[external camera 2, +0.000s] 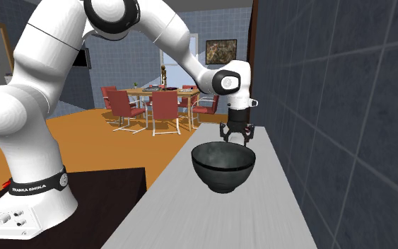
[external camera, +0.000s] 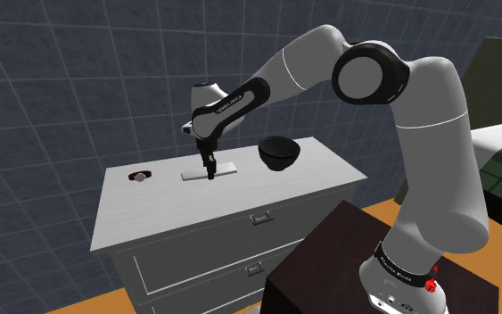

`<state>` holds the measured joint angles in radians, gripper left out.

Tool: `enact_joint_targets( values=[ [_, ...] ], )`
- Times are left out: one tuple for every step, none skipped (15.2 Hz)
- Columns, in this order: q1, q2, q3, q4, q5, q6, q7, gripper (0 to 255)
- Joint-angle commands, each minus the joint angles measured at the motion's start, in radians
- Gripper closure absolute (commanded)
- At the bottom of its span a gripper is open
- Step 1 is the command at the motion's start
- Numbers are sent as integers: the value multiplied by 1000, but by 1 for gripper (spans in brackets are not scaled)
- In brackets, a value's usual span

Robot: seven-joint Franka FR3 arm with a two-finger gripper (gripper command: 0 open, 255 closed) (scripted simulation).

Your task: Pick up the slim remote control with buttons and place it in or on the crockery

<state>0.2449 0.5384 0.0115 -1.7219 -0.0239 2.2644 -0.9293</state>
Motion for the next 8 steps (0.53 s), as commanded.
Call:
enact_joint_targets(
  values=[
    [0,0,0,0,0,0,0,255],
    [0,-7,0,2,0,-10,0,255],
    [0,-15,0,5,0,-20,0,255],
    [0,-23,0,7,1,-30,-1,255],
    [0,-30,0,10,1,-40,-1,255],
    [0,-37,1,13,1,-51,-1,255],
    [0,-44,1,17,1,-61,-1,255],
    [0,-51,1,20,1,-71,-2,255]
  ],
)
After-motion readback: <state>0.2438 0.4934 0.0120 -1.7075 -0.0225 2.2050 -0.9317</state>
